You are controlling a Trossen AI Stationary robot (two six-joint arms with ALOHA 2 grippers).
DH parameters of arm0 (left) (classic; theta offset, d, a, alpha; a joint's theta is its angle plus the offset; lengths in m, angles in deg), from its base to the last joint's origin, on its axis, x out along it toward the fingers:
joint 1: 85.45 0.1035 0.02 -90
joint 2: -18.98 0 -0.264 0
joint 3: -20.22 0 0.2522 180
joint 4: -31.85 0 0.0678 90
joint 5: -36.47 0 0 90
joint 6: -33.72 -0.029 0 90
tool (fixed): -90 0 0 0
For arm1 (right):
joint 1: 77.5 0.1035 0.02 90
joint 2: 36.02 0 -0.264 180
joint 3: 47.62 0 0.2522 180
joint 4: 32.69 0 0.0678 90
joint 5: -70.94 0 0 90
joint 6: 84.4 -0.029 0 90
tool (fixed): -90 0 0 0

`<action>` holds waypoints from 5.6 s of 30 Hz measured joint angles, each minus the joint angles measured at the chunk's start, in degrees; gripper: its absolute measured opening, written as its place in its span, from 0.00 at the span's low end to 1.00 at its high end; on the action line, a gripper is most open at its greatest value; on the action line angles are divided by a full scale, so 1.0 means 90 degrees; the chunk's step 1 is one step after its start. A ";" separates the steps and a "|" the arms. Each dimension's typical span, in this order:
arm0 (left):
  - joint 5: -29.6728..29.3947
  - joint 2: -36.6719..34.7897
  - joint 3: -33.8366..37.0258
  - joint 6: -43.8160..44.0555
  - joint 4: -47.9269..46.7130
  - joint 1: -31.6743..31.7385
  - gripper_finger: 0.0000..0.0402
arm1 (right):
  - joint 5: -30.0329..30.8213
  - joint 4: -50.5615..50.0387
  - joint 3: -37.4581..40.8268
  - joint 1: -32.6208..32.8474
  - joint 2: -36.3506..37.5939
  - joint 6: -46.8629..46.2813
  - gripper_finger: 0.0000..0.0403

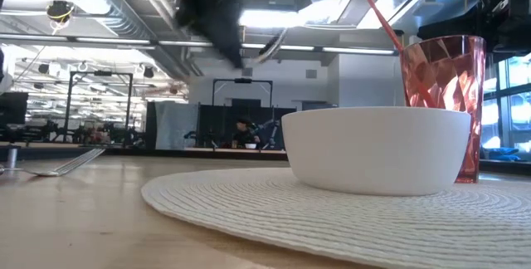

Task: Pick & Place Utensil
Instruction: Put the orange spoon into the white bowl on the white mat, then put the red fork into the white bowl on the white mat

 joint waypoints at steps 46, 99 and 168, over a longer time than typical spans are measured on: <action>-0.2289 0.3603 -0.3549 -1.0617 0.0115 -0.0630 0.01 | -0.0011 -0.0170 0.0000 0.0001 0.0000 -0.0171 0.07; -0.0305 -0.1803 0.0285 -0.1343 -0.0705 -0.0882 0.00 | -0.0002 -0.0274 0.0000 0.0002 0.0000 -0.0144 0.07; 0.2173 -0.2660 0.4267 0.5193 0.1231 -0.1931 0.21 | 0.0061 -0.0271 0.0002 0.0002 0.0000 0.0171 0.07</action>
